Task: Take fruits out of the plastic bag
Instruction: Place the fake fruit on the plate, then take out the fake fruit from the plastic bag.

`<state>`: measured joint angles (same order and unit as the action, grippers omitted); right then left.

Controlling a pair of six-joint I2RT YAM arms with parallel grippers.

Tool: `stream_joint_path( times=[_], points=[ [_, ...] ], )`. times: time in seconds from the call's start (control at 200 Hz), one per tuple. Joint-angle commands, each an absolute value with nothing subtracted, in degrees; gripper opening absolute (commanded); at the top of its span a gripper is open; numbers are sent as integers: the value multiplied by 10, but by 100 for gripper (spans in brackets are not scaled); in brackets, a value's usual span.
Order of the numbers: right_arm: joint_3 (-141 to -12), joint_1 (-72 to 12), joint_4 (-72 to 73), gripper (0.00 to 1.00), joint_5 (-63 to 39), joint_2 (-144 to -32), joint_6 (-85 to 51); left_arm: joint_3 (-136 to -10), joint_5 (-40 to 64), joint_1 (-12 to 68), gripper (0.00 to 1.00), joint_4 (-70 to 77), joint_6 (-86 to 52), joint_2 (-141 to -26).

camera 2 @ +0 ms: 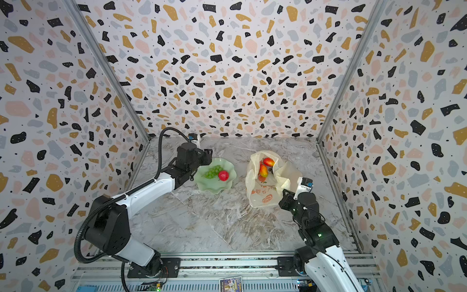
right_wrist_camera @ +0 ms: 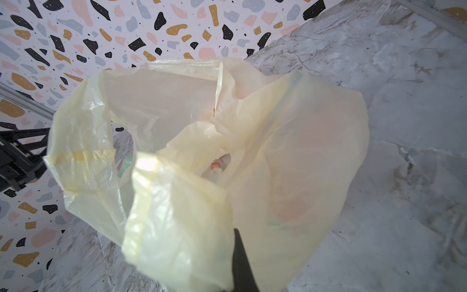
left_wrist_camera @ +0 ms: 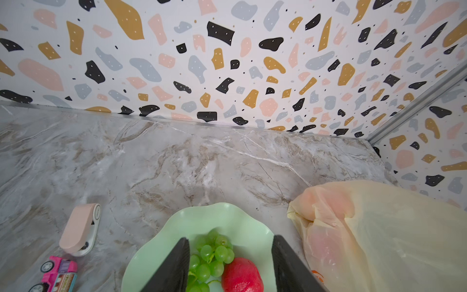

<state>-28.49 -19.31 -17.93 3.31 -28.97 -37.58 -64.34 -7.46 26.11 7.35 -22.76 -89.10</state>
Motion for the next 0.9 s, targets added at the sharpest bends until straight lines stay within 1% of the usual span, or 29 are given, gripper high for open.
stream_joint_path(
  times=[0.0, 0.14, 0.315, 0.43, 0.531, 0.671, 0.896],
  points=[
    [-315, -196, -195, 0, 44, -284, -367, -653, -61, 269, 54, 92, -224, -868],
    [-318, -196, -196, 0, 38, -280, -366, -683, -50, 312, 53, 80, -178, -848],
    [-322, -196, -202, 0, 29, -283, -342, -739, -49, 419, 51, 70, -95, -838],
    [-330, -196, -215, 0, 25, -287, -333, -768, -48, 492, 50, 84, -68, -848],
    [-331, -197, -213, 0, 30, -277, -333, -774, -34, 536, 50, 110, -78, -870],
    [-332, -196, -203, 0, 38, -267, -330, -775, -3, 560, 48, 140, -135, -915],
    [-313, -197, -181, 0, 60, -257, -315, -796, 16, 602, 47, 189, -156, -998]
  ],
)
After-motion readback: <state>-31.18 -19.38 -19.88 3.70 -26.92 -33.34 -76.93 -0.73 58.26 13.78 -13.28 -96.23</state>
